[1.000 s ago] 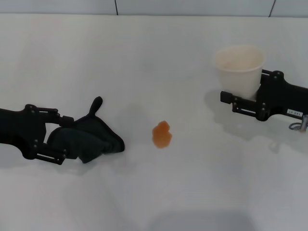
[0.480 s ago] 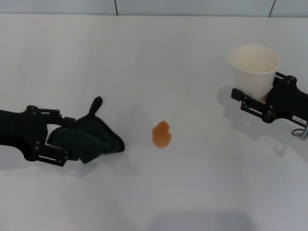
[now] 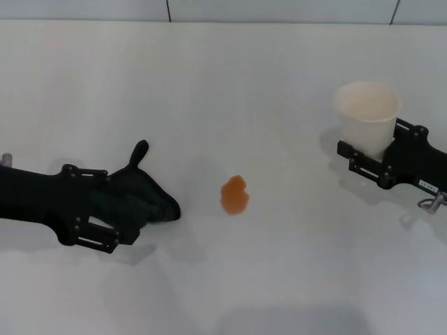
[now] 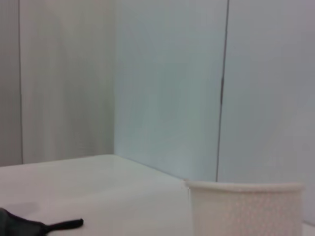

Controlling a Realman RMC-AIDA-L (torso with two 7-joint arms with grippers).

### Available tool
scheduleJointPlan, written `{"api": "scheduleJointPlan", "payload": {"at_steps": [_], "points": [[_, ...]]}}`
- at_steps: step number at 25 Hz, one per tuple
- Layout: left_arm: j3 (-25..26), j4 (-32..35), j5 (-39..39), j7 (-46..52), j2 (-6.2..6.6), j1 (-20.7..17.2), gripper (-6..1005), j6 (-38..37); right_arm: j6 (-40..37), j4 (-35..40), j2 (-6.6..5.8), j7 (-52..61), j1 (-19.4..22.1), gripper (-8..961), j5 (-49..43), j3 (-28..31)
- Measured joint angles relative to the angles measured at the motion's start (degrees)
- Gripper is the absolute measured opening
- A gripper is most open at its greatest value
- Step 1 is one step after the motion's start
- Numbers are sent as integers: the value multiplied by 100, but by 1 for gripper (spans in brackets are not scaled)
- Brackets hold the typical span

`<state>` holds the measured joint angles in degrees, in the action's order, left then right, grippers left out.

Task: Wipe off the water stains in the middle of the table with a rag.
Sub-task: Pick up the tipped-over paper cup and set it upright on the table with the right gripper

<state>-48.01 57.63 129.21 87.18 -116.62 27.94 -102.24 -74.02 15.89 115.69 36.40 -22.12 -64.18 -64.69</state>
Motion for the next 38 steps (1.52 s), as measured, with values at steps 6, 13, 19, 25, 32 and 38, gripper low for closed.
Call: {"api": "scheduleJointPlan", "payload": {"at_steps": [6, 13, 19, 25, 32, 38], "points": [[2, 2, 4, -48, -21, -3, 874, 9, 60, -372, 17, -330, -88, 639, 80, -6], [-3, -27, 16, -75, -54, 12, 875, 29, 100, -928, 50, -896, -301, 638, 131, 0], [-82, -18, 38, -77, -108, 27, 875, 39, 210, -1110, 50, -974, -374, 639, 190, -1], [-86, -7, 43, -79, -151, 28, 874, 58, 411, -1212, 50, -1024, -481, 638, 197, -48], [-86, -6, 43, -79, -162, 5, 875, 64, 471, -1273, 50, -1198, -503, 637, 197, -38], [-86, -6, 43, -79, -157, -5, 874, 64, 518, -1256, 50, -1245, -479, 637, 187, -53]]}}
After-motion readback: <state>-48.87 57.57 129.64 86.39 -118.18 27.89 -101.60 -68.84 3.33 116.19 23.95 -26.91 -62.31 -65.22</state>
